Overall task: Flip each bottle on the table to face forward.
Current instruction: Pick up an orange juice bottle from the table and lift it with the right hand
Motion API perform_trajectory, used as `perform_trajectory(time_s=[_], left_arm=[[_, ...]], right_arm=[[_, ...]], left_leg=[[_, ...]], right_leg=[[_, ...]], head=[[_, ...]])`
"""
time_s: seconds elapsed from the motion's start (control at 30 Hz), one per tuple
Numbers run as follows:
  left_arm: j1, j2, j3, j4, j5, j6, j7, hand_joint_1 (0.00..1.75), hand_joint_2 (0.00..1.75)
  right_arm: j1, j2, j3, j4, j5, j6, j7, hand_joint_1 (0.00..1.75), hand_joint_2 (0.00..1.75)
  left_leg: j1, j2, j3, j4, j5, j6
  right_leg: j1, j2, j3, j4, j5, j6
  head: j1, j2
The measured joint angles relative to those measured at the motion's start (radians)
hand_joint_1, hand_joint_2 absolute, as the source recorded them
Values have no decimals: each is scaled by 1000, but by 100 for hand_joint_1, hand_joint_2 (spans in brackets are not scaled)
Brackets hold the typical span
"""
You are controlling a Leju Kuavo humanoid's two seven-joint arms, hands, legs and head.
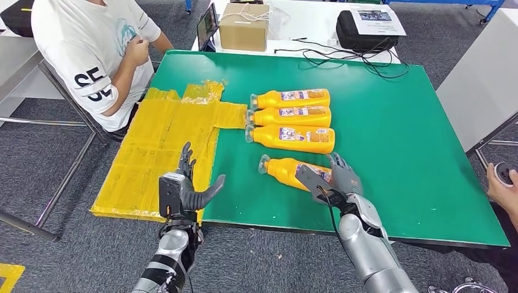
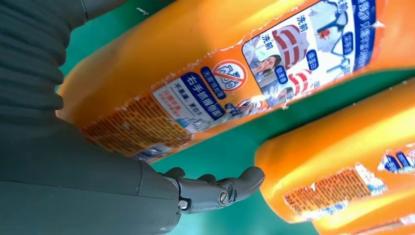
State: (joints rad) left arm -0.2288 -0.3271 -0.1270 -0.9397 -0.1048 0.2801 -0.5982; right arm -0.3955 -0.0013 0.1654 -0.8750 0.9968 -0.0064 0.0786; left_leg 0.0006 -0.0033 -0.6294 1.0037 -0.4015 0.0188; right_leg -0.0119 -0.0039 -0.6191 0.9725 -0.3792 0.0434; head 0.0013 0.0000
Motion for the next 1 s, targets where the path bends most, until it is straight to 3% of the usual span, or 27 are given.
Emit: perform_trajectory(time_s=[0.03, 0.07, 0.17, 0.2, 0.73, 1.0], left_arm=[[-2, 0, 0, 4, 0, 0, 0, 0, 175], [-4, 0, 1, 7, 0, 0, 0, 0, 175], [-8, 0, 1, 16, 1, -5, 0, 0, 175], [-10, -1, 1, 20, 1, -8, 0, 0, 175], [-49, -7, -13, 83, 55, -57, 1, 0, 175], [-72, -7, -18, 108, 56, -54, 2, 0, 175]], right_arm=[[-6, -4, 4, 11, -3, 6, 0, 3, 175], [-11, -8, 7, 21, -5, 8, 0, 36, 175], [-25, -18, 18, 44, -17, 31, -2, 163, 175], [-30, -23, 22, 52, -27, 48, -6, 174, 175], [-63, -141, 109, 93, -258, 207, -77, 175, 175], [-67, -165, 122, 96, -311, 231, -81, 175, 175]], left_leg=[[0, 0, 2, 0, 0, 0], [0, 0, 3, 0, 0, 1], [0, 0, 7, 0, -1, 1], [0, 0, 9, 0, -1, 1], [1, 0, 42, 0, -19, 5], [1, -1, 48, 0, -24, 8]], right_leg=[[0, 0, 2, 0, 0, 0], [0, 0, 3, 0, -1, 0], [0, 0, 7, -1, -1, 0], [0, 0, 6, -2, -1, 0], [1, 0, 36, -8, -16, 7], [1, 0, 44, -11, -20, 7]], head=[[0, 0], [0, 0], [0, 0], [0, 0], [0, 0], [0, 0]])
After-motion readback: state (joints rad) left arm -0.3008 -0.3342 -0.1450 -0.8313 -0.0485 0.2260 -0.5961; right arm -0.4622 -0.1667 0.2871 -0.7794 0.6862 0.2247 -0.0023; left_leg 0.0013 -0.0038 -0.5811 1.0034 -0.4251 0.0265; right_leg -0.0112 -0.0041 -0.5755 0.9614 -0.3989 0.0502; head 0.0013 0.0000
